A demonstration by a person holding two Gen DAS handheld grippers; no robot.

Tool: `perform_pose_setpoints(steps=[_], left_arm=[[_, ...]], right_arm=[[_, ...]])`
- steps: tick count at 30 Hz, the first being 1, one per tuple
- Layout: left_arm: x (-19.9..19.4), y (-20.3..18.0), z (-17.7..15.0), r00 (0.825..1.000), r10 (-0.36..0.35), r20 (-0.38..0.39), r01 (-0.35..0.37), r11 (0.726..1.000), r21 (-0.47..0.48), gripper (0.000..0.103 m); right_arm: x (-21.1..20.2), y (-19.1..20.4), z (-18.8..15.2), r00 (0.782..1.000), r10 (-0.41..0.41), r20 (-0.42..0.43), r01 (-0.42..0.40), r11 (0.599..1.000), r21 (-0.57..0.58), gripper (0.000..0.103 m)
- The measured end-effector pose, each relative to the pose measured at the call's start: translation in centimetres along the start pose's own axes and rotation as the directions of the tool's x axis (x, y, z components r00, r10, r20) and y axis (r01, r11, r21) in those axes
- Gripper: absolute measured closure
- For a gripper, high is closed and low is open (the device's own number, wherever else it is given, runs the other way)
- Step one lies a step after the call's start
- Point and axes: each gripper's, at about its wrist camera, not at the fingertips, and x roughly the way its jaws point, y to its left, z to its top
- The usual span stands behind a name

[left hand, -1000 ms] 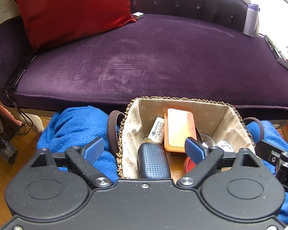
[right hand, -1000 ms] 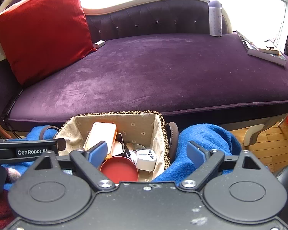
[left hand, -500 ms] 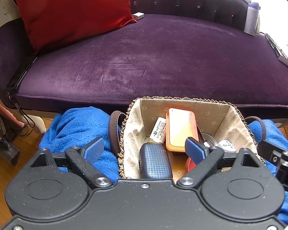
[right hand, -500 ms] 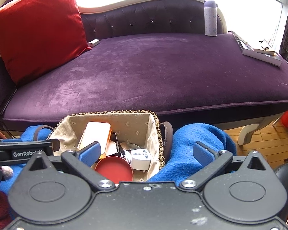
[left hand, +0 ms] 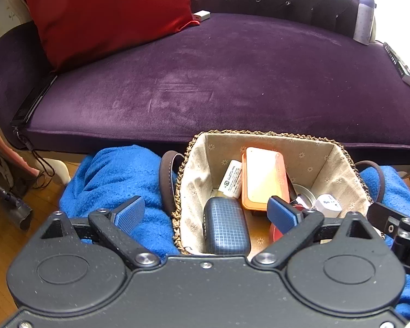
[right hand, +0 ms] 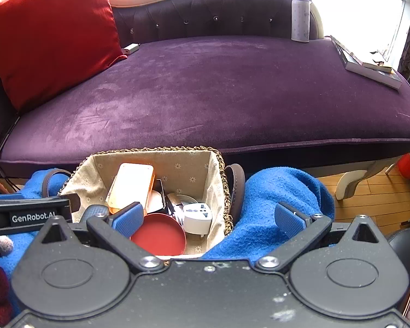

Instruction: Organize rigid objects

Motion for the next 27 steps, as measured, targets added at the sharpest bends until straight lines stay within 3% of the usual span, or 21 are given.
perform_pose_setpoints(steps=[18, 27], left_arm=[[-0.06, -0.28, -0.06, 1.000, 0.014, -0.007, -0.014, 1.000, 0.015, 0.005], [0.51, -0.35, 0.05, 0.998, 0.039, -0.053, -0.038, 0.999, 0.029, 0.005]], right_arm=[[0.52, 0.19, 0.09, 1.000, -0.005, -0.031, 0.005, 1.000, -0.009, 0.000], [0.82, 0.19, 0.09, 0.999, -0.005, -0.040, 0.004, 1.000, -0.007, 0.000]])
